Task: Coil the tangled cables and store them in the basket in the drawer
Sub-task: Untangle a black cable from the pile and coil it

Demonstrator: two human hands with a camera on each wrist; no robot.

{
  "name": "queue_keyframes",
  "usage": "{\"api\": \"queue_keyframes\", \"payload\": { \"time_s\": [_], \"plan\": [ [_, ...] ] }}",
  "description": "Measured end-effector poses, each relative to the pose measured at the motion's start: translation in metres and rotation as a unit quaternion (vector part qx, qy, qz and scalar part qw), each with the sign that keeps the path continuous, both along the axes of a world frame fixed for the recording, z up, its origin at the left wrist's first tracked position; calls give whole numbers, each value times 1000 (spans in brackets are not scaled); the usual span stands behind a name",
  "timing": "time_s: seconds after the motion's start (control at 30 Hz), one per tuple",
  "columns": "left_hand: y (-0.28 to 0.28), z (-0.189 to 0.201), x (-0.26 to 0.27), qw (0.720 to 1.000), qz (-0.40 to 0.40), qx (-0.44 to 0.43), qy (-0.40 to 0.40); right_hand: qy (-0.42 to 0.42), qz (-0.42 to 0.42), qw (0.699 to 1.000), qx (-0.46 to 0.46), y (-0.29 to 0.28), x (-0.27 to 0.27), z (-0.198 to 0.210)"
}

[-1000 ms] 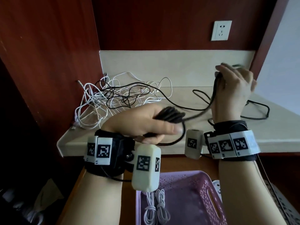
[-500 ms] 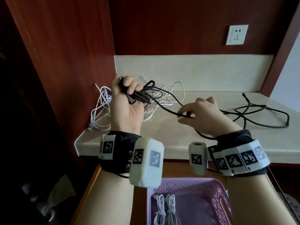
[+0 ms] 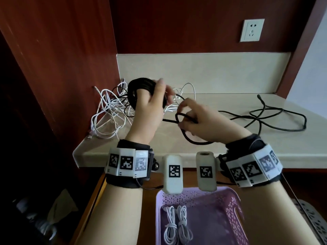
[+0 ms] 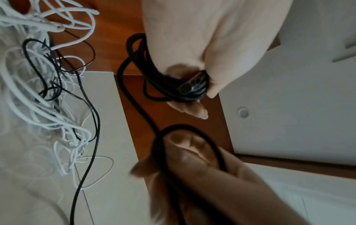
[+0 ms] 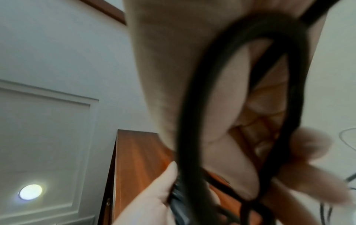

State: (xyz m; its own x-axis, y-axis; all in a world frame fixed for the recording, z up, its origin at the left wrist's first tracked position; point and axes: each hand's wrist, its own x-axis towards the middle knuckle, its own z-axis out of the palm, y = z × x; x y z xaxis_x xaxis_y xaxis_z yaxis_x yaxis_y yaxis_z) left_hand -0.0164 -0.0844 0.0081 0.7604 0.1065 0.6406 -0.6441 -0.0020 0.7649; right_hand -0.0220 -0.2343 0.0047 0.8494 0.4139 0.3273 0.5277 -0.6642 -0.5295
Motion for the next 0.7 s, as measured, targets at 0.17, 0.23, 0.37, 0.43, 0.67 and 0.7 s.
{"api": "queue_keyframes", "payload": {
  "time_s": [0.17,0.23,0.37,0.43,0.67,0.7],
  "plan": [
    [-9,-5,2,992,25,124,19,5,9,998,56,-8,-12,9],
    [-12,-9,3,982,63,180,11,13,10,997,72,-8,-15,11],
    [-14,-16,7,955,135,261,-34,39,17,989,143,-4,-17,13],
    [-14,-15,6,941,165,291,-52,53,20,983,177,-3,-17,13],
    [3,-7,9,923,274,270,-9,60,22,986,155,-31,-16,16],
    [8,-6,10,927,285,243,-2,58,26,984,164,-37,-14,15]
  ]
}}
